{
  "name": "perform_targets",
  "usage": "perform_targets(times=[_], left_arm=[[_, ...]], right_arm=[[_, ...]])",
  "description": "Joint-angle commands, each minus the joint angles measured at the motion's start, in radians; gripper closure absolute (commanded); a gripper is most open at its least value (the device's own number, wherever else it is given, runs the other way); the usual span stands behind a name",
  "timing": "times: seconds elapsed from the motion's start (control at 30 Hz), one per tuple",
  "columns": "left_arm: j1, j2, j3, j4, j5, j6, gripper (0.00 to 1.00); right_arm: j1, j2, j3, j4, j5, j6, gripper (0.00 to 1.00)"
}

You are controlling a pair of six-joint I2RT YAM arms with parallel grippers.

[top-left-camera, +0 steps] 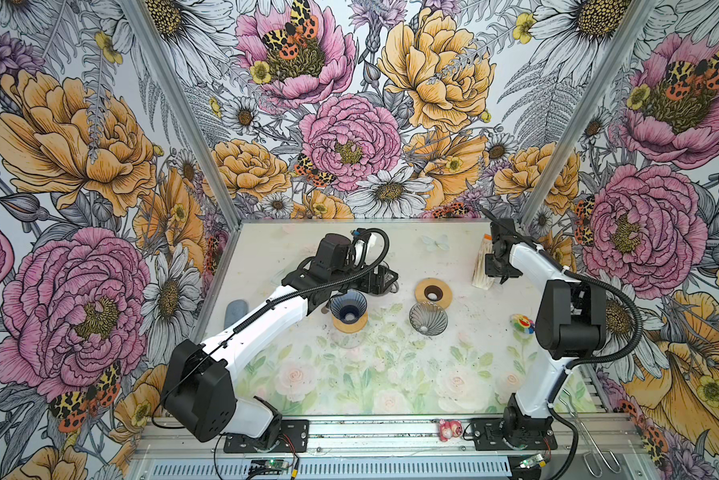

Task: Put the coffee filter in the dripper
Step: 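Move the right gripper down to the edge of the white filter stack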

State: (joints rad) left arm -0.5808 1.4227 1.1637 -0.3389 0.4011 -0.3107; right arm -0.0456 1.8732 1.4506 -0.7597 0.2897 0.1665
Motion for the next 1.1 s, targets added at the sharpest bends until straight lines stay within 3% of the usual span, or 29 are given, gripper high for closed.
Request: perform_targets(times=[0.0, 0.37, 0.5, 0.57, 1.07], left_arm=[[-0.013, 0.002, 0.028, 0.000, 0.001, 0.022, 0.10], [-0.014, -0.007, 0.012, 0.003, -0.012, 0.034, 0.10], [-0.014, -0.013, 0.007, 0.003, -0.009, 0.035, 0.10], [-0.014, -0.018, 0.002, 0.003, -0.013, 0.035, 0.10], [-0.018, -0.030, -0.010, 0.008, -0.028, 0.013, 0.09]], right_arm=[[-0.003, -0.075, -0.004, 0.000, -0.101, 0.032, 0.55], [-0.009, -0.140, -0.096, 0.012, -0.147, 0.107, 0.63], [-0.041, -0.137, -0.136, 0.052, -0.241, 0.124, 0.66], [-0.048, -0.135, -0.148, 0.065, -0.233, 0.122, 0.67], [-0.072, -0.052, -0.112, 0.104, -0.294, 0.124, 0.73]])
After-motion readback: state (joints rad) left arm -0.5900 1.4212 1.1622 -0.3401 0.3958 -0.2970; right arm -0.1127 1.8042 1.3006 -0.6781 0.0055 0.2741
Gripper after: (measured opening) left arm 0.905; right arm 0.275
